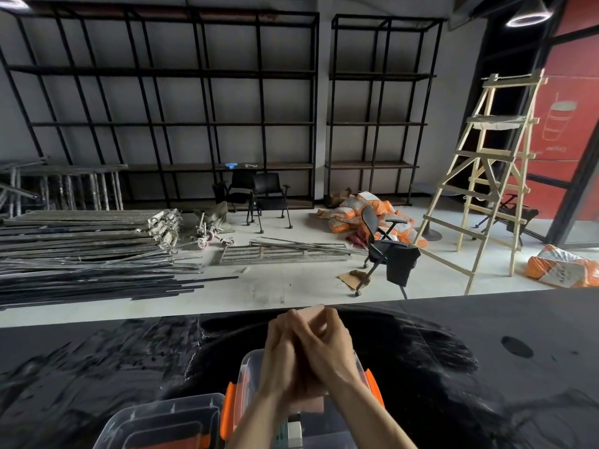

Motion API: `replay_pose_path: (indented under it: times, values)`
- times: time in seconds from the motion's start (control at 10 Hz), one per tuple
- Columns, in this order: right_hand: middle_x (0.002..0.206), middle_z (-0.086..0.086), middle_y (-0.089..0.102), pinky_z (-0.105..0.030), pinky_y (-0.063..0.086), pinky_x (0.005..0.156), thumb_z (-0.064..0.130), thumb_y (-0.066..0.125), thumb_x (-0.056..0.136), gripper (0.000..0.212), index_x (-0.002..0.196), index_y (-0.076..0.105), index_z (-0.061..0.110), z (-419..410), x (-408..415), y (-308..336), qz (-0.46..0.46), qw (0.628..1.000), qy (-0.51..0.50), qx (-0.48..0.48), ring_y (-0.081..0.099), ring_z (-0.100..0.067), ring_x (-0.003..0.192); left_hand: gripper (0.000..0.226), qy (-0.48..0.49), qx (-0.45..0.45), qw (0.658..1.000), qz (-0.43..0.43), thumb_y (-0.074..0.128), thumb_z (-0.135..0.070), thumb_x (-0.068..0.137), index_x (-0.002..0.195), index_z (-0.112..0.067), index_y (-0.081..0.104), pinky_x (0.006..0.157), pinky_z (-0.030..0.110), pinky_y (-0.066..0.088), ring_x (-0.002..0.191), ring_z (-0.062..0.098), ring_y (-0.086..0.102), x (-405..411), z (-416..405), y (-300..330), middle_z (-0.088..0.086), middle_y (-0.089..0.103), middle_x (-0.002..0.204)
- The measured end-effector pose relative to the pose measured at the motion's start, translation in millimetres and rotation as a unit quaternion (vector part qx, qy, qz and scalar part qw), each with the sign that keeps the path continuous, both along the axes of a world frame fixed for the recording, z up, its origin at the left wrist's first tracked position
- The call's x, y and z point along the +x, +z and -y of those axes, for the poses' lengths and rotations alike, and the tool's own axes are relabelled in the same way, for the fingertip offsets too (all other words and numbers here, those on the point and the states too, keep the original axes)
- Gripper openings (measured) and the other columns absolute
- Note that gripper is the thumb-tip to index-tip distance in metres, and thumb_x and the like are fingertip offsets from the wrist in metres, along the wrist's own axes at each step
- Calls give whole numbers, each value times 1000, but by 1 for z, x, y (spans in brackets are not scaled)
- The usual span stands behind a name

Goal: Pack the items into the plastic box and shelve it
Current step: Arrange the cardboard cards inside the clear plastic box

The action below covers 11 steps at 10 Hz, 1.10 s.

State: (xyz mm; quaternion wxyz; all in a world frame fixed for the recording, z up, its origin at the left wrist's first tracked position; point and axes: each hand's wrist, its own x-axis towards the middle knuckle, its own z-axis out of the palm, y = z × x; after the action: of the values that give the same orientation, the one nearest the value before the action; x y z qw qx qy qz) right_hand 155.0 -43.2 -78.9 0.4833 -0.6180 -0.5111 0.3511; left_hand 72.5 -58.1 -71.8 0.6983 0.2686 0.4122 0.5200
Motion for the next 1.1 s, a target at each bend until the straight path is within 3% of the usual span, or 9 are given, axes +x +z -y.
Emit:
replay_pose_path:
  times: [0.1,0.2,0.3,0.4,0.5,0.6,0.7,1.0,1.1]
  values:
    - [93,-3,73,-50,55,91,89,64,53,73,86,58,25,-6,-9,-1,-64,997,11,-46,69,-23,93,30,26,21,999,22,45,-33,97,104,-6,56,78,35,57,82,18,73,6,1,-5,12,71,91]
    - [100,3,74,-53,47,103,100,52,48,83,97,61,33,-5,-13,-3,-81,993,37,-75,68,-22,102,50,3,67,990,-121,39,-65,91,122,-28,50,104,44,47,123,22,58,4,4,-8,0,58,130]
    - [118,4,68,-51,30,114,91,27,75,75,117,57,37,-1,-13,1,-72,990,48,-109,56,-20,117,36,-75,16,996,41,34,-68,93,119,-44,43,100,25,45,109,-8,54,14,-4,-10,-24,48,122]
    - [113,0,69,-51,32,114,69,24,90,51,109,58,36,1,-8,-5,-87,988,69,-105,58,-21,115,29,246,296,786,-483,37,-51,100,118,-31,48,120,36,17,123,10,43,22,-16,-30,-8,49,120]
    - [110,-6,71,-37,51,98,41,47,101,26,120,59,28,1,2,-9,-122,978,135,-103,66,-19,107,34,120,278,912,-278,56,-39,95,108,-8,61,85,36,45,97,26,55,-1,-19,-42,14,72,97]
    - [109,-2,73,-35,58,89,35,68,93,44,133,56,23,3,14,-14,-160,978,88,-97,71,-17,101,21,223,100,955,-169,53,-26,100,107,-8,62,80,38,55,91,26,68,-12,-24,-39,12,72,98]
    - [100,-8,78,-26,58,58,37,74,88,40,120,65,16,13,18,-22,-209,970,73,-99,77,-19,81,22,284,66,950,-107,57,-23,99,107,-5,63,80,42,51,85,31,65,-19,-28,-24,15,69,91]
    - [95,-17,79,-40,60,66,12,87,70,33,101,73,15,15,0,-24,-297,953,60,-4,76,-36,86,35,321,48,943,-71,61,-14,96,129,-14,49,96,53,50,100,35,64,-16,-26,-18,20,67,105]
    - [95,-19,78,-33,59,58,2,84,76,34,105,70,12,13,11,-28,-285,958,33,7,76,-26,78,21,261,105,947,-154,64,-2,90,105,-16,63,83,50,50,88,31,62,-30,-18,-14,19,69,87]
